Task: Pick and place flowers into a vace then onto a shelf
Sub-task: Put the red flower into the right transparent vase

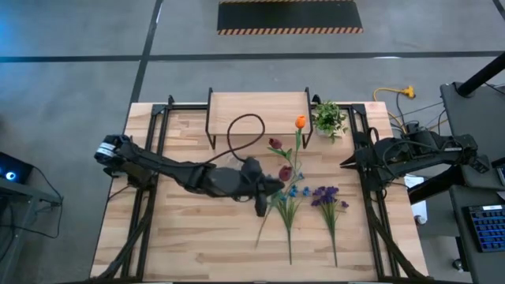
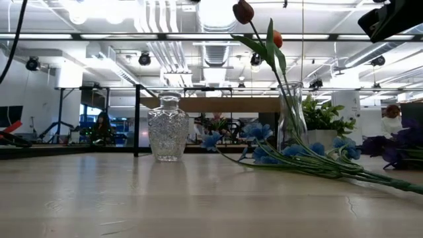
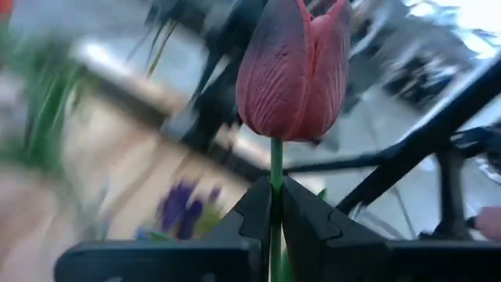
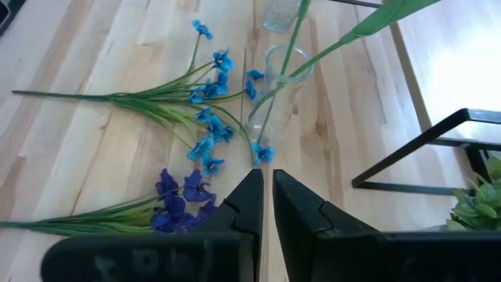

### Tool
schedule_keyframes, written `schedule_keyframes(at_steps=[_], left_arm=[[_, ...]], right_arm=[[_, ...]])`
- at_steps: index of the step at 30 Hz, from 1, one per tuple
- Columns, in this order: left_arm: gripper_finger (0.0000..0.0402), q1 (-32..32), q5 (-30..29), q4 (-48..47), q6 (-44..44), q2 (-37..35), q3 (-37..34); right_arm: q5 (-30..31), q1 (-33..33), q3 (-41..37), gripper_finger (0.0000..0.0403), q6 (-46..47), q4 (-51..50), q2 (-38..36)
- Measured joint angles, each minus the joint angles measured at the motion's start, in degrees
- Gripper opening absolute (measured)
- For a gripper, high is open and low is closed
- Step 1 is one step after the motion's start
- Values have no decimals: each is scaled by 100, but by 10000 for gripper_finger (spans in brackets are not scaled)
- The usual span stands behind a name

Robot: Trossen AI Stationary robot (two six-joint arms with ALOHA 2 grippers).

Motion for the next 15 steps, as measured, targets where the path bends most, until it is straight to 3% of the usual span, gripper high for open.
schedule_keyframes(at_steps=[7, 15], left_arm=[[10, 125, -352, 1415, 1815, 70, 3], [10, 458, -543, 2551, 2914, 209, 42]], right_arm=[[8, 0, 0, 22, -94, 0, 0], [6, 2, 0, 22, -131, -2, 4]])
